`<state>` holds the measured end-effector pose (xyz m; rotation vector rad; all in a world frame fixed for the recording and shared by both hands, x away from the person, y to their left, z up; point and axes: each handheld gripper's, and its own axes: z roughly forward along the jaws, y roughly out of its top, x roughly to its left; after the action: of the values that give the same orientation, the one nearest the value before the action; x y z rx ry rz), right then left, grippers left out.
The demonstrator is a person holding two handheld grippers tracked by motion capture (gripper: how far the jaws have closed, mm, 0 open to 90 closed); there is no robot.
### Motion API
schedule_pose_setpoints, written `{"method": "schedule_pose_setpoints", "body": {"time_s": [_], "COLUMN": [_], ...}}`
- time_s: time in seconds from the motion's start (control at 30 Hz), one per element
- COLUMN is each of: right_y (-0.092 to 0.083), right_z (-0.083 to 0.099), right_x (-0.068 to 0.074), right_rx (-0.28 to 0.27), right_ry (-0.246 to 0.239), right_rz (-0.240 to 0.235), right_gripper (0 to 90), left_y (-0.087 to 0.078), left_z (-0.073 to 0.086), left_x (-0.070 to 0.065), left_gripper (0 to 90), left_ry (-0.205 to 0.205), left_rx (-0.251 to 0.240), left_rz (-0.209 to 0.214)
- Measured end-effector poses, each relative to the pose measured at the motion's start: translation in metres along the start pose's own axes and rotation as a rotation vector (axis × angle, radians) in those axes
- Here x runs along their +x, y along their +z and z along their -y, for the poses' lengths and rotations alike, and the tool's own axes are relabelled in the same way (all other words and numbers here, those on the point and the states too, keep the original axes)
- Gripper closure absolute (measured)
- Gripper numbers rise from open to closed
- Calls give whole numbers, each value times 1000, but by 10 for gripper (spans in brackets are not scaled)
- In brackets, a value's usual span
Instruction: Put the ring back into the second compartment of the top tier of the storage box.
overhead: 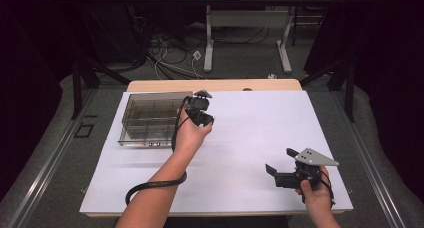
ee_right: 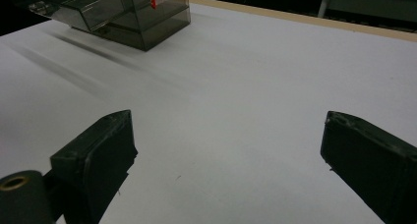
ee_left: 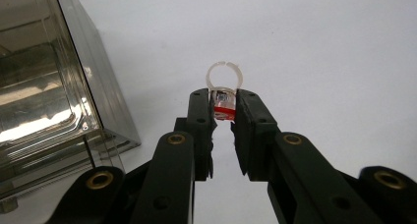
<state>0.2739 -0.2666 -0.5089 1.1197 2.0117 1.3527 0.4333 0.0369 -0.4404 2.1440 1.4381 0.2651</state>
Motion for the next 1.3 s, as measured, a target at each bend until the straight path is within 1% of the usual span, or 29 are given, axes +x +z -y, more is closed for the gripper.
{"method": "schedule_pose_setpoints", "body": {"time_s": [0.1, 0.13, 0.17, 0.23, 0.27, 0.3, 0.33, 0.4, 0.5, 0.57, 0.6, 0.63, 0.77, 0.93, 1.0, 1.07, 1.23, 1.3], "right_y": [0, 0, 0, 0, 0, 0, 0, 0, 0, 0, 0, 0, 0, 0, 1, 1, 1, 1], "right_z": [0, 0, 0, 0, 0, 0, 0, 0, 0, 0, 0, 0, 0, 0, 1, 1, 1, 1], "right_x": [0, 0, 0, 0, 0, 0, 0, 0, 1, 0, 0, 0, 1, 1, 1, 1, 1, 1], "right_rx": [0, 1, -1, 0, 3, 4, 6, 5, -1, 3, 9, 6, 4, 9, 4, 4, 5, 7], "right_ry": [-1, -1, -2, -1, -1, -1, -3, -4, 1, -6, -2, -1, 0, 3, 2, 1, 1, -2], "right_rz": [0, 0, 0, 0, 1, 2, 4, 1, -2, 3, 4, 3, 5, 4, 5, 3, 5, 4], "right_gripper": [58, 58, 58, 58, 58, 58, 58, 58, 58, 58, 57, 58, 58, 58, 58, 58, 58, 58], "left_y": [-7, -7, -11, -13, -16, -20, -20, -27, -32, -36, -38, -40, -50, -57, -61, -66, -73, -76], "left_z": [0, 0, 0, 0, 0, 0, 0, 0, 1, 2, 2, 3, 6, 9, 11, 13, 15, 17], "left_x": [-2, -2, -3, -3, -3, -3, -3, -1, 0, 2, 3, 4, 8, 14, 17, 22, 29, 31], "left_gripper": [779, 779, 779, 779, 779, 779, 779, 779, 779, 779, 779, 779, 779, 779, 779, 779, 779, 779], "left_ry": [17, 17, 23, 23, 29, 25, 25, 36, 34, 43, 44, 32, 35, 40, 37, 24, 23, 17], "left_rx": [-13, -13, -24, -33, -38, -50, -50, -64, -72, -84, -87, -97, -117, -134, -142, -152, -162, -166], "left_rz": [15, 15, 24, 26, 30, 37, 37, 45, 49, 53, 57, 60, 72, 72, 72, 75, 76, 74]}}
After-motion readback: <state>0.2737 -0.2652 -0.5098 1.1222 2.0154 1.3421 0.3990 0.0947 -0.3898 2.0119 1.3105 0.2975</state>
